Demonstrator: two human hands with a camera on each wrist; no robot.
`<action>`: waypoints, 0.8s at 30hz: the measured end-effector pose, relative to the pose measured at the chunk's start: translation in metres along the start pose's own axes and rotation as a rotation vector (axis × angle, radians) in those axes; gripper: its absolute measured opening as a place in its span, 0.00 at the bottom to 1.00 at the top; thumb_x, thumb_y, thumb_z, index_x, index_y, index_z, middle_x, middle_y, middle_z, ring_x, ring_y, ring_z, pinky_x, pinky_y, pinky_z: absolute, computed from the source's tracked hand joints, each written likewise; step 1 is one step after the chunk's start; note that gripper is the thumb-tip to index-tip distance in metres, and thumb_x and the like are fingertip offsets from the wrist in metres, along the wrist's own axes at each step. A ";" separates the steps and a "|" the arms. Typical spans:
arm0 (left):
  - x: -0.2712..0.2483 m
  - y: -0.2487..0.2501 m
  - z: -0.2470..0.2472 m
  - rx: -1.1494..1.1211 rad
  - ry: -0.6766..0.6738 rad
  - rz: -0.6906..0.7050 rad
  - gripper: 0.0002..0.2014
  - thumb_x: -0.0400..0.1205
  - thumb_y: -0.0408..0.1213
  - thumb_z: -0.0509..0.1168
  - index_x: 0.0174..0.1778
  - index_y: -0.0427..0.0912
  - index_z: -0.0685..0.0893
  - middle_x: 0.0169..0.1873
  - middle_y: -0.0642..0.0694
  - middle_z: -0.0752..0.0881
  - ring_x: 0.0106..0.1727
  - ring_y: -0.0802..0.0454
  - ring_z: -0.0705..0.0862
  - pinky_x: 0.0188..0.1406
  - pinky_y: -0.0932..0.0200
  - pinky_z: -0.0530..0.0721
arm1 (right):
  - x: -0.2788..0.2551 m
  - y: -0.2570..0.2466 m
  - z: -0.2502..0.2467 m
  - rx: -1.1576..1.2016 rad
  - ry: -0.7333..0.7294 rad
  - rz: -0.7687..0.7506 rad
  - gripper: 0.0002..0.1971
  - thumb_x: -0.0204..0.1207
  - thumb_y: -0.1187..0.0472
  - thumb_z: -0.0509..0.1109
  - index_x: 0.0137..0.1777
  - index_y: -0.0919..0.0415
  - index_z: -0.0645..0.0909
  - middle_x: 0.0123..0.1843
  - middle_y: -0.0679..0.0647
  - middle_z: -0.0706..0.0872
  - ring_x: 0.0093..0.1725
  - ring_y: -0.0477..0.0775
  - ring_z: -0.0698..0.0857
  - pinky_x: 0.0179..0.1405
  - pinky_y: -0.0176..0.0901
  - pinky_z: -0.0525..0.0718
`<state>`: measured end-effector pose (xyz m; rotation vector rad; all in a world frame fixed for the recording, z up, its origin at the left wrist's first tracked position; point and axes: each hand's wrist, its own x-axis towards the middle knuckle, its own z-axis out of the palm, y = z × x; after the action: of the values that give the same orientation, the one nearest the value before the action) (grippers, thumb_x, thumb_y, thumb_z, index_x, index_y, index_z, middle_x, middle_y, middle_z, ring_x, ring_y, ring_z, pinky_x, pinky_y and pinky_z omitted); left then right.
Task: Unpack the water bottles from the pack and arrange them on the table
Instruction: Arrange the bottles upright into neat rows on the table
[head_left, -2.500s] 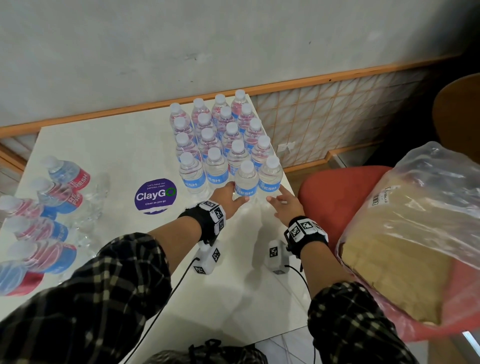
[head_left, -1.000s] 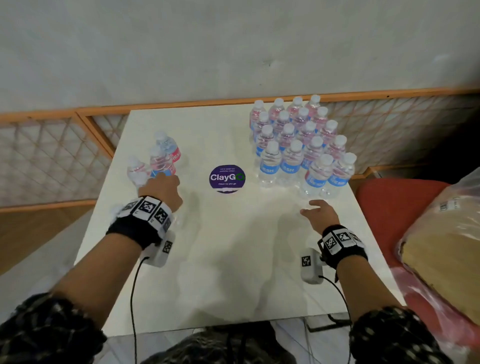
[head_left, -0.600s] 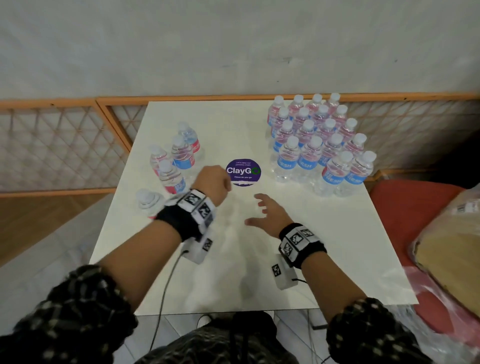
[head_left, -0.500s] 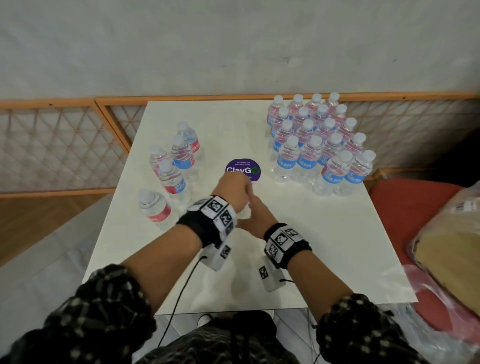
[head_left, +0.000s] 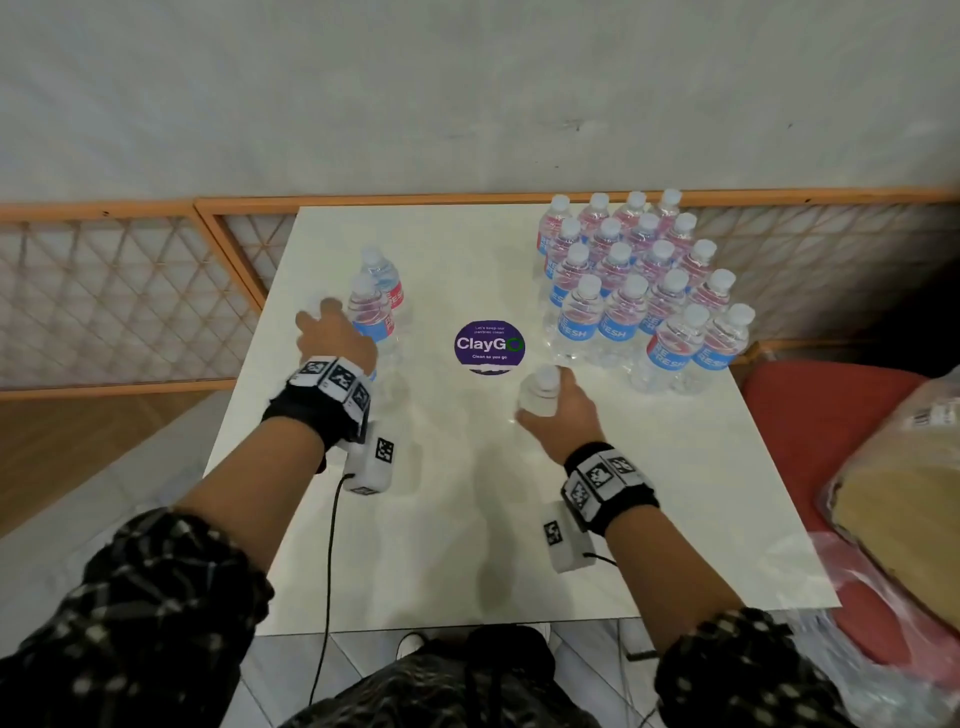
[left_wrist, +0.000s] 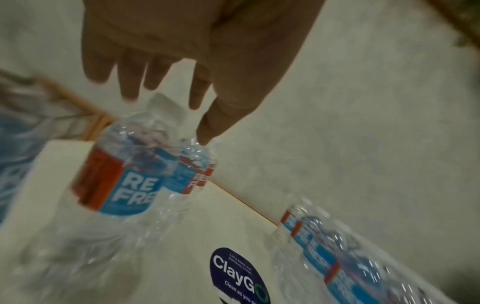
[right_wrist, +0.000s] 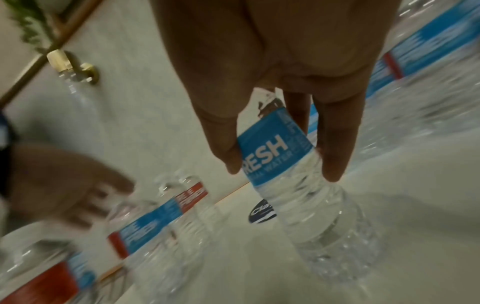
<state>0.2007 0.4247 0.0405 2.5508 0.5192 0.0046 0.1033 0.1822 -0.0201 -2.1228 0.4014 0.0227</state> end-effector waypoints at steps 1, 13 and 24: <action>0.003 -0.004 0.002 -0.020 -0.039 -0.022 0.21 0.80 0.33 0.63 0.69 0.40 0.72 0.69 0.33 0.73 0.68 0.31 0.75 0.65 0.44 0.75 | 0.001 0.006 -0.009 0.008 0.036 0.028 0.33 0.66 0.57 0.79 0.70 0.55 0.70 0.61 0.57 0.83 0.60 0.59 0.82 0.59 0.45 0.79; -0.089 0.079 0.054 -0.145 -0.543 0.542 0.17 0.73 0.33 0.73 0.58 0.42 0.84 0.52 0.43 0.86 0.51 0.44 0.85 0.40 0.65 0.83 | -0.013 0.024 -0.040 -0.075 0.229 -0.254 0.49 0.60 0.54 0.84 0.79 0.47 0.60 0.81 0.55 0.58 0.81 0.58 0.55 0.79 0.51 0.57; -0.115 0.101 0.079 -0.281 -0.660 0.512 0.16 0.78 0.36 0.65 0.62 0.41 0.84 0.57 0.45 0.85 0.60 0.47 0.84 0.55 0.61 0.79 | -0.013 0.015 -0.067 -0.222 0.062 -0.128 0.22 0.61 0.52 0.83 0.55 0.47 0.84 0.81 0.55 0.48 0.79 0.60 0.52 0.78 0.51 0.62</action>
<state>0.1393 0.2637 0.0347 2.1620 -0.3626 -0.5188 0.0777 0.1230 0.0071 -2.3693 0.3098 -0.0756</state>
